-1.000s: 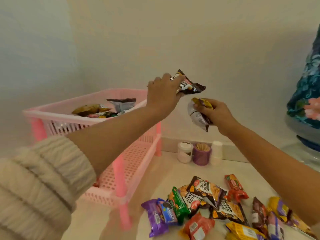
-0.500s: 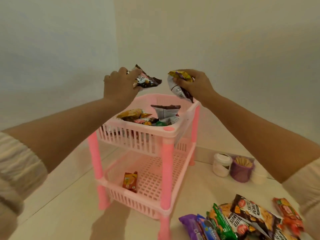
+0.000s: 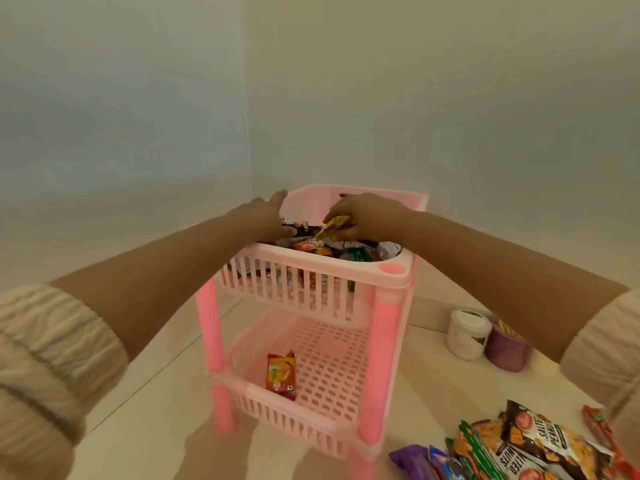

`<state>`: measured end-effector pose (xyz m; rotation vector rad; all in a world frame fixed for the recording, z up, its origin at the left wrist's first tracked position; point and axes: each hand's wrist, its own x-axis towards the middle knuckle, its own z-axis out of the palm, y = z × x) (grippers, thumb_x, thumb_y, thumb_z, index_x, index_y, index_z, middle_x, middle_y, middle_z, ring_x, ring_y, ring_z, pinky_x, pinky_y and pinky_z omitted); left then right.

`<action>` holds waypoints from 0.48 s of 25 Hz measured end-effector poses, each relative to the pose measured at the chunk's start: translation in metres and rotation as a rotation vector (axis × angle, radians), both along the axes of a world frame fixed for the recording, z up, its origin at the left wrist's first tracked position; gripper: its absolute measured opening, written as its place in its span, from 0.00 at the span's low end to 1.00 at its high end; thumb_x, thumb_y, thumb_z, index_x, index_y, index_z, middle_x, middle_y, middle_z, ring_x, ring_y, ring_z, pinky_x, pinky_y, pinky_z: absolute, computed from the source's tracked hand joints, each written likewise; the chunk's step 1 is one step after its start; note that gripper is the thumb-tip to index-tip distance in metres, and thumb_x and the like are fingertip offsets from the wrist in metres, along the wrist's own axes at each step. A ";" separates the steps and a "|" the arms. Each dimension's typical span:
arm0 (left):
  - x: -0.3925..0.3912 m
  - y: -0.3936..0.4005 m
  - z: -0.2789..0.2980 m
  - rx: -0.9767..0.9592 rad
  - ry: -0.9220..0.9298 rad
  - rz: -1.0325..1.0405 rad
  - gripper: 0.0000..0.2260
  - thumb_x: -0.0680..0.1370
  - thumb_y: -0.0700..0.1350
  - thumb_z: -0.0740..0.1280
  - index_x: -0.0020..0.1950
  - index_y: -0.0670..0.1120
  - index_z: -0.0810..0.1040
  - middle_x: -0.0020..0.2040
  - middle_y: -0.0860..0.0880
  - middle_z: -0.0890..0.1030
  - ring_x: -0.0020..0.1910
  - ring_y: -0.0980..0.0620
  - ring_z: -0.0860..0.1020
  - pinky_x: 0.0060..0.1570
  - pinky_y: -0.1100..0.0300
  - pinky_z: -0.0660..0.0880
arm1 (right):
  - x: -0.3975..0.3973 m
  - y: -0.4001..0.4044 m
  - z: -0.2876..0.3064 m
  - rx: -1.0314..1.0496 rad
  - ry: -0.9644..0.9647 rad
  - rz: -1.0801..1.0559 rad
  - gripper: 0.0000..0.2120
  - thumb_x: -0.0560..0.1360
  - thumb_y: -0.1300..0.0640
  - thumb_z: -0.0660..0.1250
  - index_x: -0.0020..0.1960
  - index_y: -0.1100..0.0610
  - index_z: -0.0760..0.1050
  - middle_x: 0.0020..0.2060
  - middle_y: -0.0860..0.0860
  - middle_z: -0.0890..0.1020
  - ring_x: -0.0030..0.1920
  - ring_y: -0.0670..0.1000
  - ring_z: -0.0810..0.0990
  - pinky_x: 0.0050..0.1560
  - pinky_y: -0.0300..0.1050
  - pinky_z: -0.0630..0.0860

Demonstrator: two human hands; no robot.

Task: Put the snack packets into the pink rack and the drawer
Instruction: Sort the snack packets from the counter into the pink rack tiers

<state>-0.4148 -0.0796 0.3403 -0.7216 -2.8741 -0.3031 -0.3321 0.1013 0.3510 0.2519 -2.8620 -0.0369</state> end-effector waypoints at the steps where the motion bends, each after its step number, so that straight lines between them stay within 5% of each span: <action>1: -0.002 0.004 -0.001 -0.057 -0.081 0.004 0.38 0.74 0.60 0.64 0.76 0.52 0.46 0.72 0.40 0.65 0.66 0.40 0.69 0.61 0.48 0.69 | -0.004 0.005 -0.002 0.015 -0.039 -0.050 0.23 0.73 0.47 0.66 0.66 0.51 0.70 0.63 0.52 0.74 0.61 0.54 0.73 0.59 0.48 0.70; 7: -0.005 0.016 -0.005 -0.350 -0.201 -0.005 0.42 0.71 0.69 0.55 0.75 0.52 0.40 0.76 0.42 0.53 0.73 0.40 0.57 0.68 0.47 0.59 | -0.029 0.023 -0.014 -0.098 -0.390 -0.186 0.38 0.74 0.35 0.53 0.75 0.55 0.47 0.76 0.53 0.53 0.75 0.54 0.53 0.74 0.54 0.52; 12: -0.014 0.015 -0.007 -0.345 -0.228 -0.014 0.42 0.70 0.71 0.54 0.75 0.53 0.39 0.76 0.42 0.52 0.73 0.40 0.56 0.69 0.45 0.58 | -0.032 0.025 -0.015 -0.084 -0.425 -0.214 0.37 0.74 0.33 0.47 0.75 0.54 0.47 0.76 0.53 0.52 0.75 0.54 0.52 0.74 0.56 0.51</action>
